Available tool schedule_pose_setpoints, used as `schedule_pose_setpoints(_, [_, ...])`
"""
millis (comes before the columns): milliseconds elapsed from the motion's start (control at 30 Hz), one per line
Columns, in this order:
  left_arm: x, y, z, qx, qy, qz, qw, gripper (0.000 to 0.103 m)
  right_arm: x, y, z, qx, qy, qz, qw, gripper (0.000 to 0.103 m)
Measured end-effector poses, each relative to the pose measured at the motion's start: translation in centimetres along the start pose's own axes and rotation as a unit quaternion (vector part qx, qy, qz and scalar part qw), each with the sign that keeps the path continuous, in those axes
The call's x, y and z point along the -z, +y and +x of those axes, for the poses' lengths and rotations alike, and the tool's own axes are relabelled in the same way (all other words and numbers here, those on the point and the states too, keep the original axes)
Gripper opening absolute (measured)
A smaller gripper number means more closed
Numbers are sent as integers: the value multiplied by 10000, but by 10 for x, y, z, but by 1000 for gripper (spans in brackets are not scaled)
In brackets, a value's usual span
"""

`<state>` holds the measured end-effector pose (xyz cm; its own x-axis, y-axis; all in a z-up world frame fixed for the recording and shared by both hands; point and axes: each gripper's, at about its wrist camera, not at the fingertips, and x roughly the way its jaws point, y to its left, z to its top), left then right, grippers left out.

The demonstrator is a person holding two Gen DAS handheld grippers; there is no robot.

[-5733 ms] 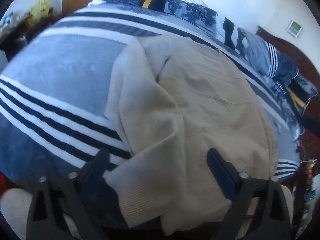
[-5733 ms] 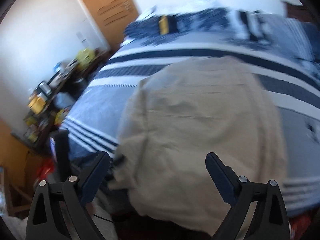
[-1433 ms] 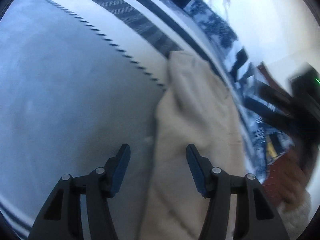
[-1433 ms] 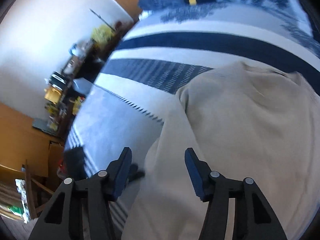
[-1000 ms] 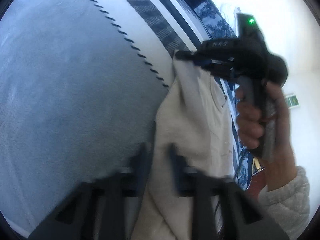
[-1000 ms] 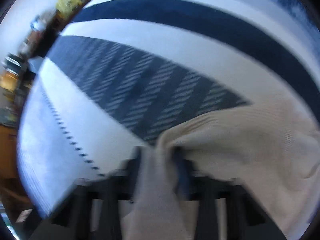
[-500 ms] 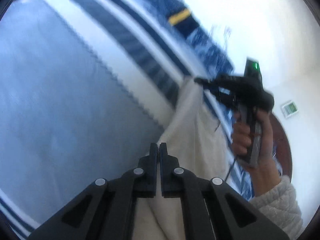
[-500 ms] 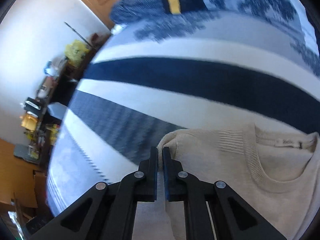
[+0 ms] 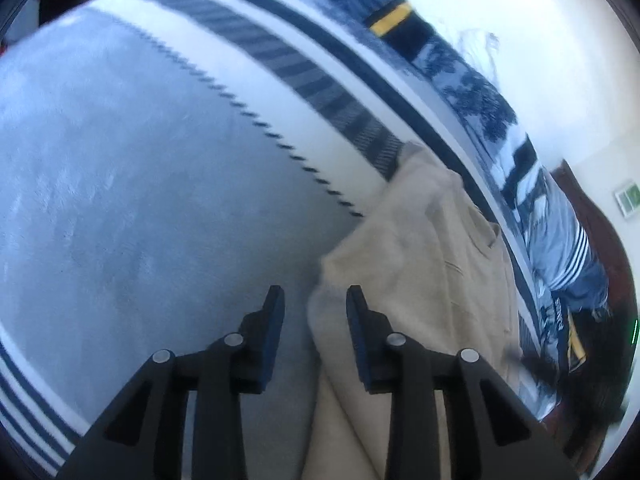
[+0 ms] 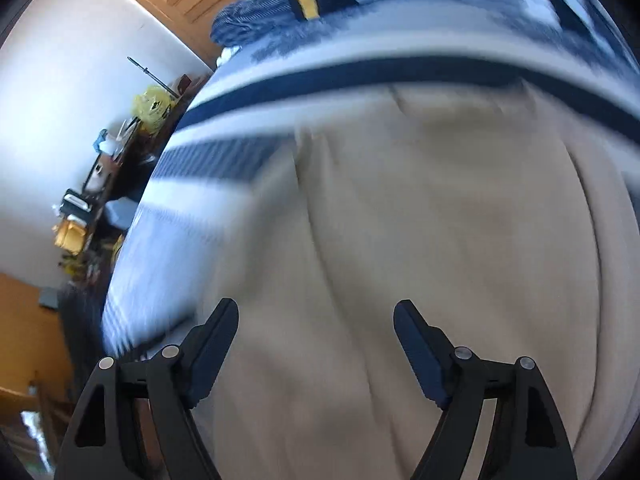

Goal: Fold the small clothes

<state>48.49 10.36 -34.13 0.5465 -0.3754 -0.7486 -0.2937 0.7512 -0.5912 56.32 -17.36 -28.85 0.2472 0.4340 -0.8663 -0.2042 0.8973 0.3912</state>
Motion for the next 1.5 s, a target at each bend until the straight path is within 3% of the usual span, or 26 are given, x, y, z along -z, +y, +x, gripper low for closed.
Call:
schedule_pose_setpoints(100, [11,-21,-14,239,-236,298,9990,32,79,-31,-29,297,21,262,9992,73])
schedule_pose_setpoints(133, [16,-30,-15,341,-276,451,9980,38,102,-43,-38,390,12,446,9982,70])
schedule_pose_setpoints(200, [27,-46,-12,498,-141,789,9955,44,138,-61,-47,589,81,684,9959,58])
schedule_pose_setpoints(267, [43,-58,-7,543,48,1058,9929,44,169,-83,-56,753,81,1025,9918,57])
schedule_pose_setpoints(333, [62,-68,-8,576,214,1293,9897,44,191,-95,-56,492,130,1247,9909,45])
schedule_pose_setpoints(367, [69,-73,-8,626,258,1411,9877,44,196,-98,-53,517,160,1187,9915,31])
schedule_pose_setpoints(400, [77,-79,-13,627,273,1556,9855,44,201,-96,-51,613,182,1164,9911,8])
schedule_pose_setpoints(500, [103,-88,-40,544,199,1915,9798,45,206,-86,-74,160,-186,1232,9921,4])
schedule_pose_setpoints(600, [128,-85,-62,281,101,2181,9755,61,218,-88,-95,-483,-478,1643,9841,5])
schedule_pose_setpoints(667, [142,-72,-66,-26,180,2184,9757,65,230,-102,-86,-564,-342,1854,9804,8])
schedule_pose_setpoints(733, [155,-52,-69,-331,484,2030,9774,65,245,-118,-78,155,-125,1821,9831,13])
schedule_pose_setpoints(767, [164,-39,-74,-416,601,1900,9790,65,253,-119,-85,100,-217,1897,9816,14])
schedule_pose_setpoints(833, [179,-21,-82,-527,656,1729,9813,66,271,-123,-114,-513,-721,2065,9744,32])
schedule_pose_setpoints(867, [187,-12,-86,-635,727,1666,9813,66,275,-123,-123,-495,-866,2035,9740,61])
schedule_pose_setpoints(900, [196,-6,-87,-704,840,1601,9810,66,283,-121,-140,-277,-1115,1922,9746,81])
schedule_pose_setpoints(933, [201,-4,-87,-722,935,1563,9806,66,293,-120,-154,-49,-1314,1799,9749,82])
schedule_pose_setpoints(1000, [211,-5,-81,-697,1169,1565,9783,66,311,-125,-162,-41,-1284,1795,9753,80])
schedule_pose_setpoints(1033, [216,-7,-77,-679,1298,1623,9758,66,321,-129,-162,-194,-1271,1920,9729,78])
schedule_pose_setpoints(1100, [223,-11,-71,-762,1359,1734,9724,66,339,-143,-157,-646,-1131,2301,9644,59])
schedule_pose_setpoints(1133, [227,-13,-69,-826,1326,1819,9708,66,346,-149,-153,-745,-1066,2418,9616,57])
schedule_pose_setpoints(1267, [237,-24,-66,-877,1327,2116,9643,66,352,-149,-137,-252,-830,2580,9622,56])
schedule_pose_setpoints(1333, [239,-26,-67,-632,1391,2158,9644,66,355,-160,-133,-292,-717,2743,9585,56])
schedule_pose_setpoints(1433, [238,-21,-61,-622,1414,2066,9662,66,355,-159,-117,-235,-402,2734,9608,55])
schedule_pose_setpoints(1500, [232,-17,-55,-619,1405,1810,9714,66,352,-158,-114,-259,-378,2632,9636,44])
